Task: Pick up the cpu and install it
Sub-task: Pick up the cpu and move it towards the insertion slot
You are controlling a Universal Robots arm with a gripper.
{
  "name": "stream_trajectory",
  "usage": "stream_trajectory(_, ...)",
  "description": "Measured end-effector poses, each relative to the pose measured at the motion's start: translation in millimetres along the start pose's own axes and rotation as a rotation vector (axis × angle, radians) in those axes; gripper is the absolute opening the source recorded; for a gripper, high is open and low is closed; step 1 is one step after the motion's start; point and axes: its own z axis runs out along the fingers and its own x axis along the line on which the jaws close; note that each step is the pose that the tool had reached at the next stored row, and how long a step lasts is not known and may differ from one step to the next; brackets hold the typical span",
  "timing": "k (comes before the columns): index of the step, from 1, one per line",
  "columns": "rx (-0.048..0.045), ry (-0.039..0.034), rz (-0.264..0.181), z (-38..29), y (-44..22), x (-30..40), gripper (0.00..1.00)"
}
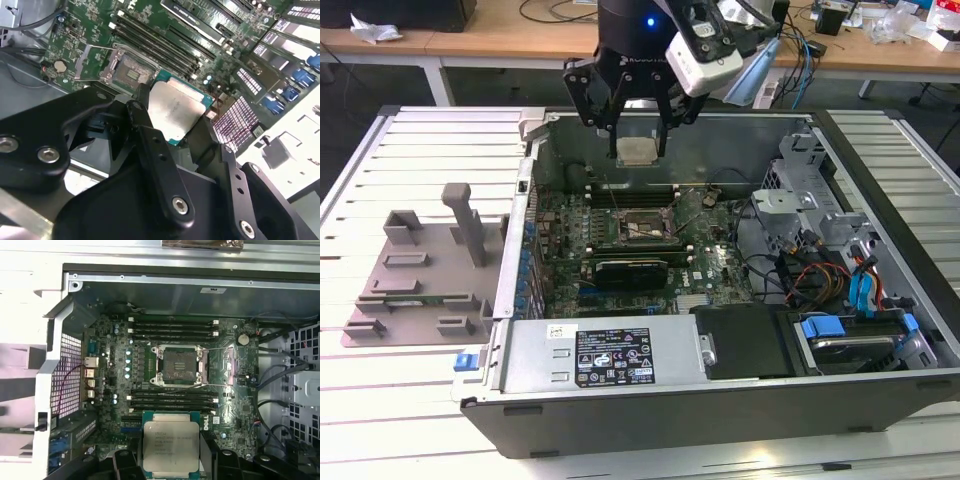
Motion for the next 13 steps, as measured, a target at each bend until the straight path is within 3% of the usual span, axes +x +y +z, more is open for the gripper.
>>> stream_trajectory(13, 0.0000, 0.0000, 0.000, 23.3, 0.9, 0.2, 0.55)
